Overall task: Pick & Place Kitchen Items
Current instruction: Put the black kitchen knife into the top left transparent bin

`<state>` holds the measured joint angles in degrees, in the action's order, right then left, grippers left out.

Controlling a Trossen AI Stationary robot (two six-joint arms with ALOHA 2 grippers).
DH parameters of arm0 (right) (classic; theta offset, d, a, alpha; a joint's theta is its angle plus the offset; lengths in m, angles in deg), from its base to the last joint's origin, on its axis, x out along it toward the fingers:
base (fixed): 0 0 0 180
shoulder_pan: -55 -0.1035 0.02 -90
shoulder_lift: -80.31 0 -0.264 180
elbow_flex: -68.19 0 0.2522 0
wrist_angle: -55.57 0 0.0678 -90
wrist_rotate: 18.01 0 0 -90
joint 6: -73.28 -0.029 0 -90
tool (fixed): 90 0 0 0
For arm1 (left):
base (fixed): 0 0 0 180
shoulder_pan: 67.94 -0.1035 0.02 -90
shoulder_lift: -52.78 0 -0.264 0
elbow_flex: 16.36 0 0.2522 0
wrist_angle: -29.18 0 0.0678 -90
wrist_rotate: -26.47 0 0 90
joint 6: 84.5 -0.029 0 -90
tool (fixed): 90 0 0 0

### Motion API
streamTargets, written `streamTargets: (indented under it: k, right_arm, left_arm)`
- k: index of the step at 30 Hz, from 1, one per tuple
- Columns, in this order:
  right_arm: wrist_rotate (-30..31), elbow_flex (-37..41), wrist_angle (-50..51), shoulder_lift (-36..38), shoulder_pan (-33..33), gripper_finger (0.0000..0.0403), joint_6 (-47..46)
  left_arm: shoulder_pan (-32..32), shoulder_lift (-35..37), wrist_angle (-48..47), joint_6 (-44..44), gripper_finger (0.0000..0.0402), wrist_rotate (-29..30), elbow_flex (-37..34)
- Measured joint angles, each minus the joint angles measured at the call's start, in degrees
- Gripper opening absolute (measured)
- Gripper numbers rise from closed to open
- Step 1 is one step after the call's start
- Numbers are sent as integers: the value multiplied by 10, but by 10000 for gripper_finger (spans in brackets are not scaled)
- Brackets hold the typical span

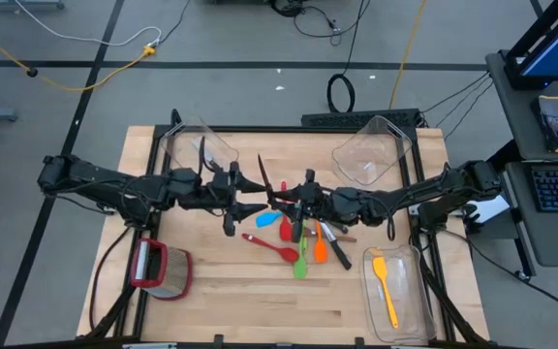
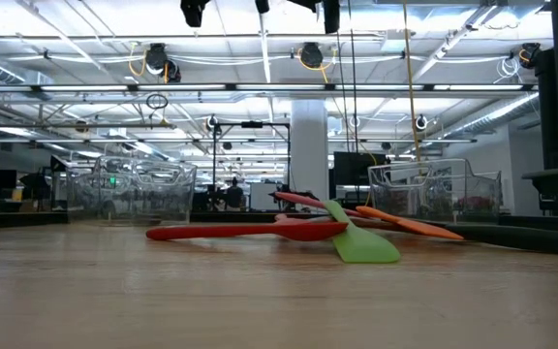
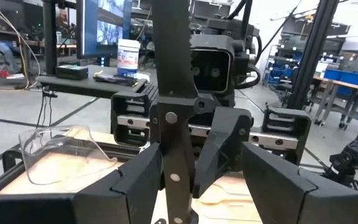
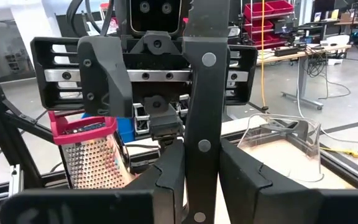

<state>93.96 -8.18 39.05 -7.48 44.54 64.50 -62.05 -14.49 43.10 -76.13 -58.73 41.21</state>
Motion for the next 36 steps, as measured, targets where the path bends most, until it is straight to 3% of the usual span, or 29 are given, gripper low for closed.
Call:
streamTargets:
  k: [23, 36]
  right_arm:
    - [-60, 0, -36, 0, 18, 66, -15]
    - [-57, 0, -28, 0, 17, 66, -15]
  left_arm:
    - [-24, -17, 32, 24, 223, -39, -1]
    - [-64, -31, 42, 49, 223, -90, 19]
